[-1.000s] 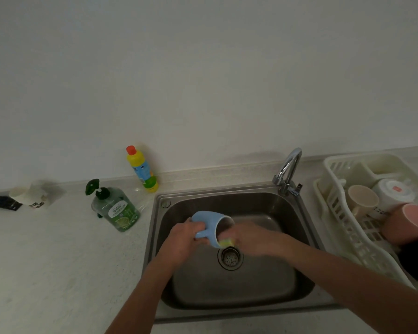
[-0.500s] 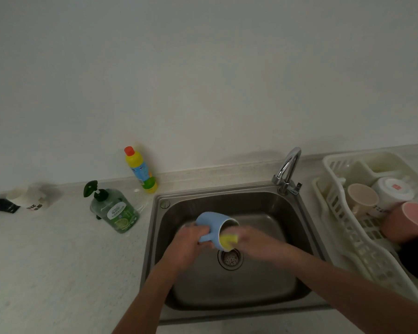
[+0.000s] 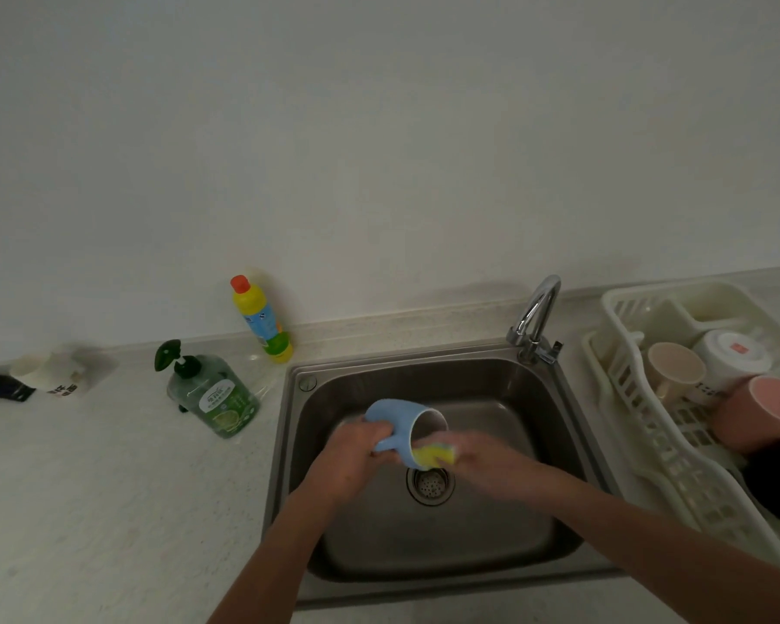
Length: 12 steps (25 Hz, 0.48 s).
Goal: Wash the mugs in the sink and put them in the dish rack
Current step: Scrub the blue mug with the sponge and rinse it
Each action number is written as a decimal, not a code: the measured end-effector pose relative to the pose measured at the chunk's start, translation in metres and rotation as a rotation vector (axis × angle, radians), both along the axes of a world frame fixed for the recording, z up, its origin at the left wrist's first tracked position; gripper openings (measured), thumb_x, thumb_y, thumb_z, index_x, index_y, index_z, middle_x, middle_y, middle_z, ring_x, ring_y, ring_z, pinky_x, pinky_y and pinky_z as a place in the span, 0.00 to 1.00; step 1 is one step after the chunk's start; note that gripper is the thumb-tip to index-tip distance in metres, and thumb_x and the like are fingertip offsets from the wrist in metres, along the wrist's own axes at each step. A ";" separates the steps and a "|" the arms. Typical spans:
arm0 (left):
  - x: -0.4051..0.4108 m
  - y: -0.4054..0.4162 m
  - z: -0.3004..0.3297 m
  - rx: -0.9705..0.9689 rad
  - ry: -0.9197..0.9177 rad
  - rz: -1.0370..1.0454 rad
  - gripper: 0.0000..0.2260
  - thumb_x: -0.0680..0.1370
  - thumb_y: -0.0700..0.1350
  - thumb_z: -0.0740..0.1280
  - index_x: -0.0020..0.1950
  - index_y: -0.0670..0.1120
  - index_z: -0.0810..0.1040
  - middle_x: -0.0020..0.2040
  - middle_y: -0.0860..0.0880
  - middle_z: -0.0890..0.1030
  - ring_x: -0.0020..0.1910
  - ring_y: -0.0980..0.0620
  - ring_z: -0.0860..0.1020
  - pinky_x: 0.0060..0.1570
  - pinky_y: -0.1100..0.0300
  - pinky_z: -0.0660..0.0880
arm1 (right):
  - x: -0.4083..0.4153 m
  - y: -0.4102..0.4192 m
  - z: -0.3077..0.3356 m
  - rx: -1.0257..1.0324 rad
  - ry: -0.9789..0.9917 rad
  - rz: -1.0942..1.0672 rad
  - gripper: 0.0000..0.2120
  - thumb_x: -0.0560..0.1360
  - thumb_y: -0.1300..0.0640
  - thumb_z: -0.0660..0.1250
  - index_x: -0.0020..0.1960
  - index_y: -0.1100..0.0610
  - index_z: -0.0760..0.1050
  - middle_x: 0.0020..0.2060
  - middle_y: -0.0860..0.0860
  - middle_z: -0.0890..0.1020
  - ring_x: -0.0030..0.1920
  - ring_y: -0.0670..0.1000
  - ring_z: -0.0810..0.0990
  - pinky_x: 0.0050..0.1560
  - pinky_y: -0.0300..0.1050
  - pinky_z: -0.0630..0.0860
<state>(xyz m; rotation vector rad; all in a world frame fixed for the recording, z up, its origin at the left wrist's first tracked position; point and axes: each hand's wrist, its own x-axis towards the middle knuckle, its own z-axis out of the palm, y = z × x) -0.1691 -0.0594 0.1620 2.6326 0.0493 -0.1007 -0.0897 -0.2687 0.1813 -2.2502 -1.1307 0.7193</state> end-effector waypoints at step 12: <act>0.003 -0.012 0.002 -0.022 -0.036 -0.028 0.05 0.77 0.43 0.70 0.48 0.42 0.82 0.44 0.46 0.83 0.41 0.58 0.75 0.44 0.66 0.70 | -0.005 0.014 -0.005 0.055 0.479 -0.503 0.20 0.81 0.50 0.64 0.66 0.64 0.73 0.64 0.65 0.76 0.64 0.62 0.76 0.60 0.48 0.77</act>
